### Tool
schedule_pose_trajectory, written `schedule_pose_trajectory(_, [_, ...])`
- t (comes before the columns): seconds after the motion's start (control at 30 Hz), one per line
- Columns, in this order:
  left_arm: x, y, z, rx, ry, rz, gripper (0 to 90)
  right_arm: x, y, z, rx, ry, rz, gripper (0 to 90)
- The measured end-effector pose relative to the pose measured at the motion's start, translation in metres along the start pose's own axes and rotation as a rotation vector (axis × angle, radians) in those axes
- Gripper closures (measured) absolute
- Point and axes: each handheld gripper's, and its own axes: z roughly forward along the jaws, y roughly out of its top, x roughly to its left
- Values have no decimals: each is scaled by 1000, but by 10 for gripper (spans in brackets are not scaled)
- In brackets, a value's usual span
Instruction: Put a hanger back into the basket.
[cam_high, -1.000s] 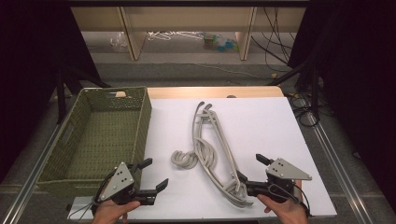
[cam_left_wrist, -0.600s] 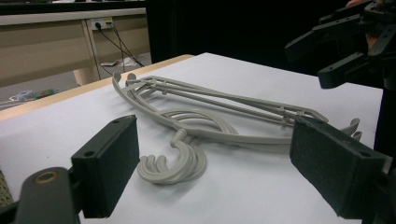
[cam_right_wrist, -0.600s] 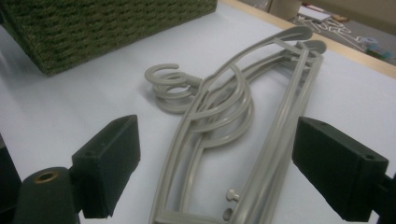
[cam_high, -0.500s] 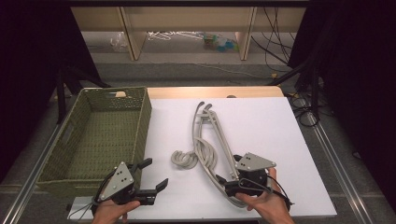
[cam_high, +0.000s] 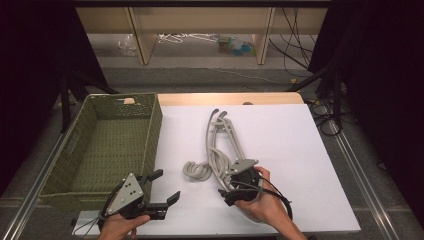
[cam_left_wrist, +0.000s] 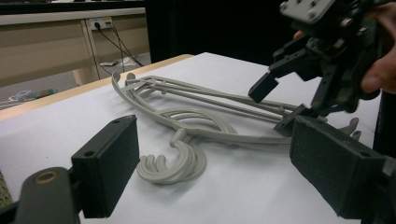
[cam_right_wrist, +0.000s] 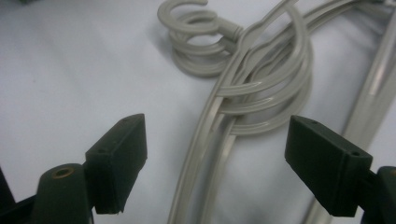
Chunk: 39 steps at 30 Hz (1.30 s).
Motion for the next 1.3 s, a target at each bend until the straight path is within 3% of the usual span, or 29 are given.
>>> schedule_pose_trajectory(0.33, [1,1,0,-3,-3,11,157,1,16,38,178,2,-36,394])
schedule_pose_trajectory(0.5, [1,1,0,-4,-4,7,158,1,17,44,235,6,-39,491])
schedule_pose_trajectory(0.63, [0,0,1,-2,-6,-7,158,-1,16,46,254,6,-28,534])
schedule_pose_trajectory(0.67, [1,1,1,1,-10,17,158,-1,16,48,256,8,-33,529])
schedule_pose_trajectory(0.8, [1,1,1,1,-11,13,158,-3,18,49,265,4,-21,554])
schedule_pose_trajectory(0.87, [-1,0,2,-10,-9,-18,158,-3,18,49,277,-3,-17,589])
schedule_pose_trajectory(1.0, [0,0,1,-3,-10,-13,160,-6,18,44,269,8,-16,694])
schedule_pose_trajectory(1.13, [0,0,1,-2,-11,-14,159,-7,17,41,276,20,-9,708])
schedule_pose_trajectory(1.17, [1,1,0,-1,-11,7,159,-8,17,40,280,20,-11,712])
schedule_pose_trajectory(1.3, [1,1,0,3,-9,-3,159,-10,17,34,279,35,4,714])
